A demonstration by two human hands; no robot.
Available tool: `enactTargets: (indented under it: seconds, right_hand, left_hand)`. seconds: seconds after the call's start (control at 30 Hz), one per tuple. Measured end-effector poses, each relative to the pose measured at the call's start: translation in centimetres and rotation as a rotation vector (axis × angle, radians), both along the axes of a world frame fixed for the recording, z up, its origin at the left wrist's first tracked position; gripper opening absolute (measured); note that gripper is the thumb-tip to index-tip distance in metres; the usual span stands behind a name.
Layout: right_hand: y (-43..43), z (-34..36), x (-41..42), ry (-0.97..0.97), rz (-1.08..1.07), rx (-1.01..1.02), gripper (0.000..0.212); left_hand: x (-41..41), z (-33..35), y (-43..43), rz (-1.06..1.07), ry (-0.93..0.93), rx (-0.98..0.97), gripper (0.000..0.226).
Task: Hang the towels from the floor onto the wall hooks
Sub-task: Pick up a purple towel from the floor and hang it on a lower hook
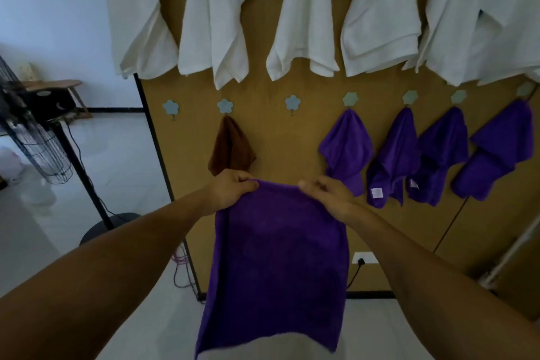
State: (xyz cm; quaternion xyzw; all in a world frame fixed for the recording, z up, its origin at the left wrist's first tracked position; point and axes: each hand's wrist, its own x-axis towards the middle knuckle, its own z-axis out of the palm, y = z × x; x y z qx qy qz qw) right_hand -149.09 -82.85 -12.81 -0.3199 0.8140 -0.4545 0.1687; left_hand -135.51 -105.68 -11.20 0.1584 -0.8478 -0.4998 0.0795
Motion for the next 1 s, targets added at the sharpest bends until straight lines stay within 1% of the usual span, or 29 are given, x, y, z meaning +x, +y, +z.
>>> enactTargets:
  seconds: [0.03,0.07,0.1,0.17,0.23,0.3,0.37,0.47,0.5,0.63,0.77,0.8,0.87,0.93,1.0]
  right_hand:
    - [0.0,-0.1,-0.4,0.017,0.054,0.059,0.058]
    - [-0.1,-0.2,-0.9,0.042,0.088,0.097,0.058]
    - [-0.2,-0.3,-1.3,0.057,0.093,0.099,0.051]
    - [-0.8,-0.3,-2.4,0.075,0.046,0.016,0.038]
    - [-1.7,-0.3,-3.1,0.059,-0.009,-0.093,0.030]
    - [-2.8,-0.3,-4.4,0.059,-0.058,-0.158,0.028]
    - [-4.0,-0.1,-6.1,0.064,-0.079,-0.196,0.025]
    - [-5.7,0.3,-8.6,0.118,-0.039,-0.240,0.020]
    - [-6.3,0.3,-9.2,0.133,-0.045,-0.254,0.020]
    - [-8.6,0.9,-12.3,0.142,-0.152,-0.266,0.012]
    - [-11.2,1.8,-15.4,0.211,-0.299,-0.246,0.022]
    - [-11.8,2.1,-16.2,0.234,-0.322,-0.234,0.027]
    - [-13.1,2.4,-17.7,0.275,-0.345,-0.210,0.037]
    - [-14.2,2.7,-19.2,0.288,-0.346,-0.196,0.039]
    - [-14.9,3.0,-20.9,0.279,-0.344,-0.189,0.039]
  left_hand:
    - [-0.6,0.1,0.1,0.000,-0.015,-0.013,0.017]
    - [-1.2,0.1,0.1,0.002,-0.024,-0.034,0.017]
    - [-1.9,0.0,0.2,0.008,-0.025,-0.067,0.018]
    - [-3.3,-0.3,0.5,0.025,0.000,-0.147,0.021]
    - [-4.8,-0.7,0.5,0.027,0.043,-0.160,0.022]
    - [-6.1,-0.7,0.0,0.017,0.062,-0.154,0.033]
    - [-7.6,-0.1,-0.9,0.000,0.042,-0.139,0.037]
    - [-10.3,0.6,-2.5,-0.042,0.013,-0.131,0.027]
    - [-11.2,0.8,-3.1,-0.058,0.013,-0.124,0.025]
    - [-15.1,1.2,-5.1,-0.038,0.092,-0.024,0.029]
    - [-18.9,1.4,-6.7,0.011,0.183,0.143,0.033]
    - [-19.9,1.6,-7.2,0.048,0.198,0.133,0.033]
    - [-21.9,1.8,-8.0,0.135,0.240,0.000,0.032]
    - [-23.8,1.5,-8.5,0.194,0.308,-0.134,0.034]
    - [-25.3,1.3,-8.6,0.235,0.332,-0.223,0.034]
